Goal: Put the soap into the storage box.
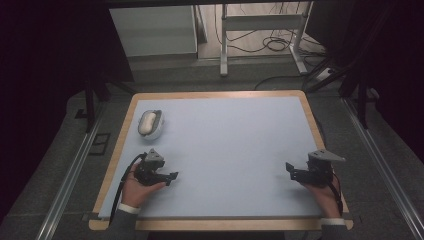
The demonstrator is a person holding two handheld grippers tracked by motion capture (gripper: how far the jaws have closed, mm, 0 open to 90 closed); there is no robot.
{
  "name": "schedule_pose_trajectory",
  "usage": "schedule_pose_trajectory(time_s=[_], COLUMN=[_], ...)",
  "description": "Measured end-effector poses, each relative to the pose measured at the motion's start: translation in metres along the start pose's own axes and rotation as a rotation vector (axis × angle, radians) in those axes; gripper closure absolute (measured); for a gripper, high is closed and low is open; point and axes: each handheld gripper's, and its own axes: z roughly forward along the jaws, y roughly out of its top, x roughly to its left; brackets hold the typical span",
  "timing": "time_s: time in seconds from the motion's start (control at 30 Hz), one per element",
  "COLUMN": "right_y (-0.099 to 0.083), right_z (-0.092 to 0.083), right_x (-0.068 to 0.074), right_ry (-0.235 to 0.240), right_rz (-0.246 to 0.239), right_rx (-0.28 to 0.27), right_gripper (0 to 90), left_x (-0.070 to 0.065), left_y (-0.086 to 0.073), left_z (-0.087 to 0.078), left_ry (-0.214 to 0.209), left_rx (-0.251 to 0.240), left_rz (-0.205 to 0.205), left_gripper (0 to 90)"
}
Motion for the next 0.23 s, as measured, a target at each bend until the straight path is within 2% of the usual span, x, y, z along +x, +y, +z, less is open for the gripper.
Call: schedule_pose_trajectory(time_s=[0.23], right_y=[-0.0006], right_z=[-0.0005], right_x=[-0.0002], right_ry=[-0.003], right_rz=[-0.004], right_rx=[0.001], right_gripper=[8.5], left_x=[0.0005], left_y=[0.0009], left_z=[-0.0019], left_ry=[0.003], left_rx=[-0.019], left_rz=[-0.007], left_gripper=[27.9])
